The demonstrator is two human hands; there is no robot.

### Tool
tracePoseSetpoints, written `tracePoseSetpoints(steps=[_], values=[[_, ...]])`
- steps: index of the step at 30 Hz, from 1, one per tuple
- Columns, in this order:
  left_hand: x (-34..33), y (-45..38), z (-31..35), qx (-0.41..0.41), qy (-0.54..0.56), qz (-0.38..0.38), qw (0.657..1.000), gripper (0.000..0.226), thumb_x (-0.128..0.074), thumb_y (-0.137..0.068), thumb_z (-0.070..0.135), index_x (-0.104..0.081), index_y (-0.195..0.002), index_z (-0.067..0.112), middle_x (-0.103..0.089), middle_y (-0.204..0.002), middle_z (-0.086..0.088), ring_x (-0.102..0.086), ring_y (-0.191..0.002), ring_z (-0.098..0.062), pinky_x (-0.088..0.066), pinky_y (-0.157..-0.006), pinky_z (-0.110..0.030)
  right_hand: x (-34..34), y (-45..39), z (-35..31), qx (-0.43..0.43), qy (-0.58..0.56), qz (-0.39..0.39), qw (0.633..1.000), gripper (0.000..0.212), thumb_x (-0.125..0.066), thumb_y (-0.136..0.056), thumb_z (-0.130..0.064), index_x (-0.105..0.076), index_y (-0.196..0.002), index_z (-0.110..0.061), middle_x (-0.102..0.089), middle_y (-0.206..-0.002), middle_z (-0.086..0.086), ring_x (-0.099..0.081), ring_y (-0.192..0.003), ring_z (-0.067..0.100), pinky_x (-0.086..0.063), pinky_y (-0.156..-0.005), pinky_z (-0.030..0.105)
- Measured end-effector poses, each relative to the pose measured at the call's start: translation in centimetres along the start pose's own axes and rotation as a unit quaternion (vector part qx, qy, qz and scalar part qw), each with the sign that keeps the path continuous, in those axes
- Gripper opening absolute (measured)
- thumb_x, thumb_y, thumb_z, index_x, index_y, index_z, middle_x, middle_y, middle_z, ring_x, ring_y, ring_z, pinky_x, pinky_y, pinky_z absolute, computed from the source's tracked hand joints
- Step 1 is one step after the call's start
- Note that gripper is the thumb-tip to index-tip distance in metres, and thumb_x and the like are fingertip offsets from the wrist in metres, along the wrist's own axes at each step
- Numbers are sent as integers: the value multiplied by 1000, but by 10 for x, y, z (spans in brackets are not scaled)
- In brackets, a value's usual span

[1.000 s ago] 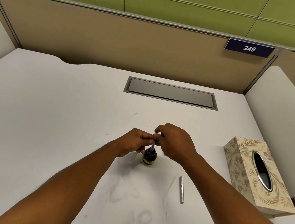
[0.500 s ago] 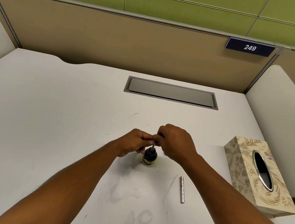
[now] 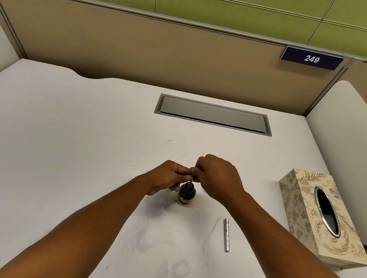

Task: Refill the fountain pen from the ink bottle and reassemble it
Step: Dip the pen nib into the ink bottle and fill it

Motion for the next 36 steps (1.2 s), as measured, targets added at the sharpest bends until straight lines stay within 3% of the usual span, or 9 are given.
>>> tracePoseSetpoints(steps=[6, 10, 13, 16, 19, 23, 29, 31, 36], values=[[1, -2, 0, -4, -3, 3, 1000, 24, -59, -99, 15, -73, -118, 18, -77, -107, 4, -43, -50, -7, -42, -59, -22, 0, 4, -1, 35, -15, -2, 999, 25, -50, -98, -30, -62, -119, -25, -64, -105, -4, -63, -91, 23, -50, -72, 35], [1, -3, -2, -5, -4, 8, 1000, 25, -60, -98, 15, -72, -119, 16, -76, -113, 0, -42, -48, -6, -41, -59, -24, 0, 5, -1, 54, 1, -10, 998, 20, -54, -94, -19, -64, -110, -24, -63, -100, -4, -63, -85, 25, -52, -68, 38], [0, -3, -1, -4, 2, 2, 1000, 25, -60, -98, 14, -72, -120, 18, -77, -109, 3, -41, -49, -7, -41, -57, -22, -1, 5, 0, 33, 7, -4, 999, 13, -53, -95, -25, -64, -100, -21, -62, -94, -3, -61, -82, 25, -51, -68, 39], [-1, -3, 0, 0, 0, 4, 1000, 25, -60, -98, 13, -72, -120, 17, -77, -107, 2, -42, -49, -7, -41, -56, -21, -1, 4, 2, 10, 6, 1, 1000, 20, -50, -97, -35, -63, -97, -20, -61, -92, -3, -60, -81, 23, -50, -68, 38], [0, -2, 0, -2, -1, 2, 1000, 24, -60, -98, 15, -73, -119, 17, -76, -112, 1, -41, -50, -7, -41, -56, -21, -2, 4, 3, 3, -7, 0, 1000, 20, -49, -98, -35, -64, -105, -23, -63, -97, -4, -62, -86, 23, -50, -71, 37], [0, -1, -1, -4, 0, 0, 1000, 22, -59, -99, 16, -74, -115, 20, -76, -112, 5, -40, -50, -8, -40, -58, -22, -3, 6, 2, 37, 1, 5, 999, 30, -55, -94, -18, -60, -122, -26, -64, -107, -5, -64, -91, 24, -50, -69, 34], [0, 0, 0, 0, 7, 6, 1000, 24, -60, -98, 14, -72, -118, 18, -77, -108, 4, -40, -49, -7, -40, -56, -20, -2, 6, 0, 29, 4, 19, 999, 12, -53, -95, -26, -64, -101, -22, -62, -94, -4, -62, -81, 25, -51, -67, 38], [0, 0, 0, 1, 7, 6, 1000, 24, -59, -98, 12, -73, -117, 18, -77, -102, 6, -40, -48, -7, -40, -55, -20, -2, 6, 1, 19, 9, 26, 999, 19, -50, -98, -33, -63, -97, -20, -62, -91, -3, -61, -79, 25, -50, -66, 38], [0, -1, 1, -2, 11, 3, 1000, 23, -59, -98, 13, -74, -115, 20, -78, -104, 5, -39, -49, -8, -39, -54, -19, -1, 7, 1, 23, 0, 18, 1000, 21, -51, -97, -31, -64, -113, -25, -64, -101, -4, -63, -86, 24, -50, -69, 35]])
Point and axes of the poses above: each hand's wrist, its own y-axis away from the middle knuckle, its own x-axis out of the back of the hand, z = x × y, the point moved 4 cm from there along -y, towards the middle knuckle
